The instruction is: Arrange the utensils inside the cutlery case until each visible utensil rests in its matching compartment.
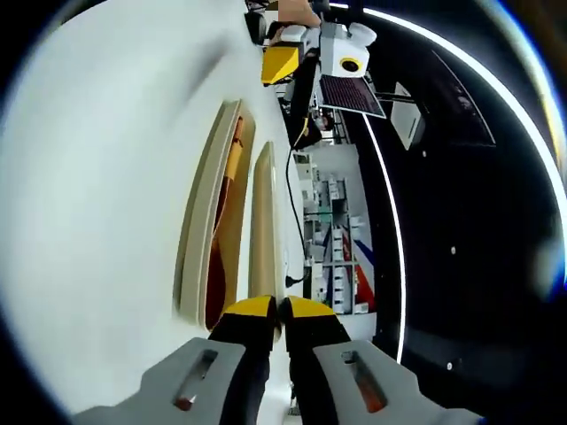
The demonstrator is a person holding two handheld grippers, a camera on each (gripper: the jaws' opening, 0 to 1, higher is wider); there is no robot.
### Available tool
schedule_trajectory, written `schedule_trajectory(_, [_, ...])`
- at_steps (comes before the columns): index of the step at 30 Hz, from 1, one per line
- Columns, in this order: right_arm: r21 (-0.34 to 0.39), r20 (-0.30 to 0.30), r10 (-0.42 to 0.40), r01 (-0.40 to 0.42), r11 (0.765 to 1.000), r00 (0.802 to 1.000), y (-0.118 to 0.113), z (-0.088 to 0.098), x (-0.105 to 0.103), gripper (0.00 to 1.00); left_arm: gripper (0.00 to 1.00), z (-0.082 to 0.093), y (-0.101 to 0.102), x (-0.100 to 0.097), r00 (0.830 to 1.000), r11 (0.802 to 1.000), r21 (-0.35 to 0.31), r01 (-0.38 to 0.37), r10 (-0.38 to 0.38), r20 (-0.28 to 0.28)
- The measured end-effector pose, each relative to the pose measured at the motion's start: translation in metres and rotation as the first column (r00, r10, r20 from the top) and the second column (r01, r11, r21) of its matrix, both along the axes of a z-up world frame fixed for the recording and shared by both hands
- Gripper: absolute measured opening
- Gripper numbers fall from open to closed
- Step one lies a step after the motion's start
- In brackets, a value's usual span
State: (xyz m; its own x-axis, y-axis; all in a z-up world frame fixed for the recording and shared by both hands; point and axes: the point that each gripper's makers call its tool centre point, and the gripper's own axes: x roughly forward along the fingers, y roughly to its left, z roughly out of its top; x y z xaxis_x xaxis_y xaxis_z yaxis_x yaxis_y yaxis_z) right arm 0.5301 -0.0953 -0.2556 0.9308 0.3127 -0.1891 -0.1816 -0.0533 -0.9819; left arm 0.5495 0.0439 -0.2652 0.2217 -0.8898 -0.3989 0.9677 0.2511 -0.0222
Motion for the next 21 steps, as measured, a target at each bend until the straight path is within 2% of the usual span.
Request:
schedule_trajectory(2, [-0.018, 0.023, 0.006, -0.006, 1.0, 1.0, 0.002, 0.001, -0.001, 0.03, 1.0, -0.006, -0.003, -0.001, 0.999, 0.996, 0.083, 0.035, -0.036, 0.015])
schedule_trajectory(6, [-0.022, 0.037, 0.02, -0.019, 1.0, 0.999, 0.005, 0.003, -0.002, 0.03, 0.96, -0.011, -0.015, -0.004, 0.997, 0.984, 0.158, 0.082, -0.083, -0.003])
schedule_trajectory(7, [-0.045, 0.018, 0.05, -0.049, 0.998, 0.999, 0.009, -0.003, -0.002, 0.03, 0.95, -0.013, -0.018, -0.002, 0.996, 0.978, 0.188, 0.089, -0.091, 0.005])
schedule_trajectory(8, [-0.046, 0.027, 0.055, -0.053, 0.998, 0.998, 0.009, -0.004, -0.002, 0.03, 0.94, -0.015, -0.02, -0.001, 0.996, 0.974, 0.21, 0.09, -0.093, 0.004])
schedule_trajectory(11, [-0.028, 0.037, 0.069, -0.068, 0.997, 0.997, 0.01, -0.009, -0.002, 0.03, 0.9, -0.018, -0.027, 0.003, 0.995, 0.968, 0.23, 0.097, -0.098, -0.007])
schedule_trajectory(13, [-0.029, 0.07, 0.08, -0.078, 0.997, 0.994, 0.01, -0.004, -0.003, 0.03, 0.88, -0.019, -0.031, 0.002, 0.994, 0.965, 0.238, 0.109, -0.103, -0.035])
schedule_trajectory(17, [-0.021, 0.12, 0.102, -0.1, 0.995, 0.988, 0.012, 0.004, -0.005, 0.03, 0.83, -0.023, -0.035, 0.003, 0.991, 0.952, 0.275, 0.134, -0.125, -0.048])
schedule_trajectory(21, [-0.022, 0.145, 0.119, -0.117, 0.993, 0.982, 0.012, 0.007, -0.011, 0.03, 0.81, -0.025, -0.037, 0.001, 0.987, 0.94, 0.303, 0.157, -0.141, -0.074])
